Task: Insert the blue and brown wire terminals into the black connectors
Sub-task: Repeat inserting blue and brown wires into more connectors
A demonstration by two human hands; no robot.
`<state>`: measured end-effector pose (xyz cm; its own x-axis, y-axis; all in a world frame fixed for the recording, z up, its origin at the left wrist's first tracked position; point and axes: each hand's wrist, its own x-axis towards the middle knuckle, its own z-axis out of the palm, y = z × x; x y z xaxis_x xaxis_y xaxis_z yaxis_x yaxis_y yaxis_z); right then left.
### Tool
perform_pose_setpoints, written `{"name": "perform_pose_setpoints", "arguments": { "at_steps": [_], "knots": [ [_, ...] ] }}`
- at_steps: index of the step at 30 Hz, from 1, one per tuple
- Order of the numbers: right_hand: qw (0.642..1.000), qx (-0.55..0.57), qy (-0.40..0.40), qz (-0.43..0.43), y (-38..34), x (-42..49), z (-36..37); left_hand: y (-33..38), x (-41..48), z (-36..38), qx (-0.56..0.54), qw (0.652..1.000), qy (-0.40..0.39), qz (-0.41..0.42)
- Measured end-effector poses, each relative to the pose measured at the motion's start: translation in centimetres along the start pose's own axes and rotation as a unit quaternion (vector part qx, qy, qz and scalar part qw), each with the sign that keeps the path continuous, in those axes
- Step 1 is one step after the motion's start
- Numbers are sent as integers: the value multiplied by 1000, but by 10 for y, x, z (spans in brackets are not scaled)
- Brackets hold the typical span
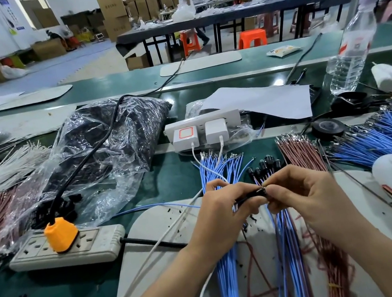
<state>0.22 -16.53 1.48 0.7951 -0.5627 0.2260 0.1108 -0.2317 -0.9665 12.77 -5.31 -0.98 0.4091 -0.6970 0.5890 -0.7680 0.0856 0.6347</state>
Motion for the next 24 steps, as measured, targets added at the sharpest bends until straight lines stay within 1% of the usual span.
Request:
{"name": "perform_pose_setpoints", "arguments": {
  "at_steps": [4, 8, 11, 13, 16, 18, 24],
  "knots": [
    [999, 35, -1, 17, 1, -1, -2, 2, 0, -1, 1, 1000, -12, 9],
    [999, 32, -12, 13, 1, 0, -2, 2, 1, -2, 3, 1000, -13, 12],
    [999, 34, -16, 17, 1, 1, -4, 2, 1, -3, 25, 999, -18, 35],
    [1000, 5, -24, 8, 1, 1, -4, 1, 1, -3, 35, 998, -23, 39],
    [994, -100, -14, -37, 3, -1, 0, 0, 2, -3, 33, 999, -19, 29],
    [991, -124, -5, -47, 3, -2, 1, 0, 2, -4, 40, 999, -18, 27],
    [999, 7, -14, 30, 5, 0, -1, 3, 1, -5, 35, 999, -26, 32]
  ]
}}
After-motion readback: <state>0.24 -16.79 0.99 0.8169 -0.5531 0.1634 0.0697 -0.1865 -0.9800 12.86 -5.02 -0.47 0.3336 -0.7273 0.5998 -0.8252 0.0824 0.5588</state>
